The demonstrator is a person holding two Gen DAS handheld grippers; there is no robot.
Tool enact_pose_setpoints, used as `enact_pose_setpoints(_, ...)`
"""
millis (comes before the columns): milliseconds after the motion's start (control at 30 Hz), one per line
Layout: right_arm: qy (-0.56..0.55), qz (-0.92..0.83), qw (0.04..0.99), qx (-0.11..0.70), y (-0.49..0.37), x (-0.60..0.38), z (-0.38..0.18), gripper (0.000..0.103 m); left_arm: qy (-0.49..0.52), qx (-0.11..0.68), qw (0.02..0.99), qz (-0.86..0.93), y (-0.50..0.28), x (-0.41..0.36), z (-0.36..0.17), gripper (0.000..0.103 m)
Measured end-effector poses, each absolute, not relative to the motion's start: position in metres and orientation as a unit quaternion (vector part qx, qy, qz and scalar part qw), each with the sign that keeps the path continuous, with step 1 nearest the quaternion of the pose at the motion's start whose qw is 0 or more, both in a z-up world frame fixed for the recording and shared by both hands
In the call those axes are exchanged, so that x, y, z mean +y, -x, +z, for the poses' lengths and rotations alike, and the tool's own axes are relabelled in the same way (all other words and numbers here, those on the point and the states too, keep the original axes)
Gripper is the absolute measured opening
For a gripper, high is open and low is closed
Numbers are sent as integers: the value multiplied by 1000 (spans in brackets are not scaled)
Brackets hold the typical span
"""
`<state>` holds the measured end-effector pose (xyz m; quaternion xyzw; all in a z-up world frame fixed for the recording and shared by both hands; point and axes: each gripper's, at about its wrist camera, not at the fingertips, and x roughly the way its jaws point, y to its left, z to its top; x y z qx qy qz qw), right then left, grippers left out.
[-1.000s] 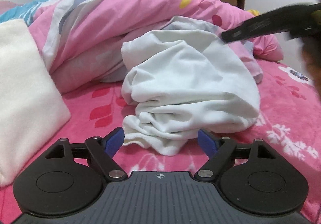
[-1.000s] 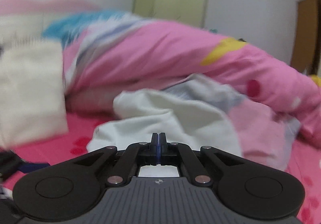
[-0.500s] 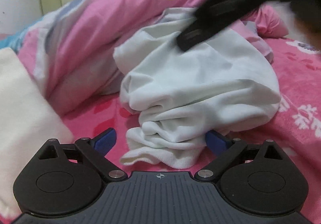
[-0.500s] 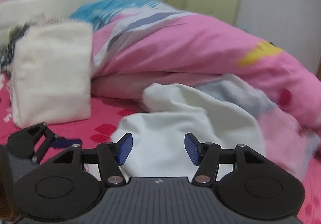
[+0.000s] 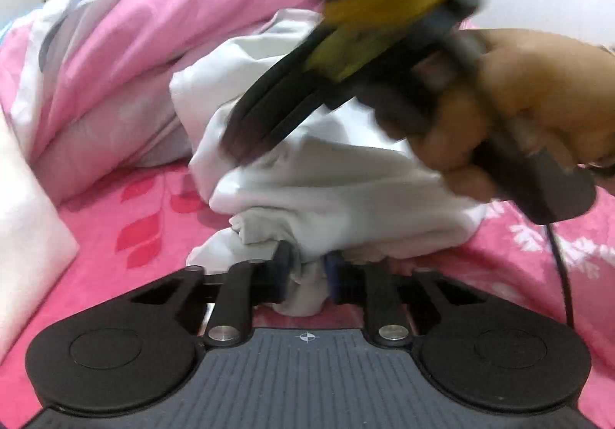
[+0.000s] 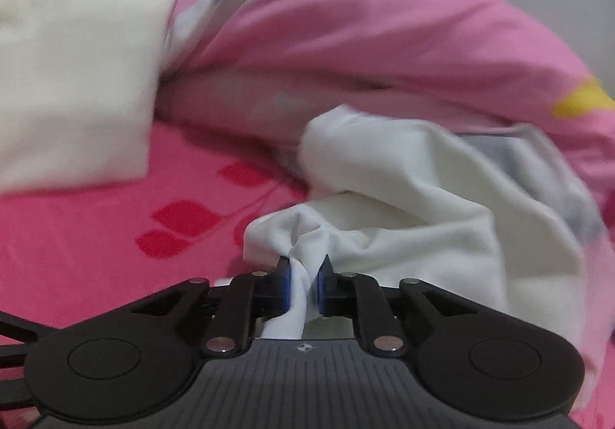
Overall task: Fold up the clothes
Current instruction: 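Lift the sweatshirt with both grippers and shake it out above the bed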
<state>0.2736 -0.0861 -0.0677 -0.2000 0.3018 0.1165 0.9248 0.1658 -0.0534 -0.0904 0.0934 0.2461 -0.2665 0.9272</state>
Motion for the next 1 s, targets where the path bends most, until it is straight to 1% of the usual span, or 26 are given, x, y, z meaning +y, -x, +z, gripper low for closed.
enact_pose_setpoints(133, 146, 116, 946, 264, -227, -121, -31, 11, -81, 246, 923, -285, -142, -54, -72, 4)
enact_pose_setpoints(367, 33, 154, 965, 210, -143, -175, 30, 10, -85, 237, 908, -335, -70, -61, -38, 2)
enact_pose_setpoints(633, -81, 179, 966, 167, -36, -222, 68, 10, -70, 213, 892, -393, 14, -62, -7, 1)
enact_pose_setpoints(700, -112, 170, 966, 160, -15, -238, 71, 10, -61, 215, 881, -417, 27, -58, -5, 2)
enact_pose_setpoints(800, -164, 130, 964, 163, 0, -273, 61, 10, -52, 213, 872, -439, 39, -52, -3, 4)
enact_pose_setpoints(967, -261, 76, 944, 187, 5, -331, 25, 10, -68, 215, 888, -400, 27, -44, -10, 7)
enact_pose_setpoints(1000, -276, 68, 940, 190, 4, -339, 16, 10, -74, 217, 893, -386, 22, -44, -12, 8)
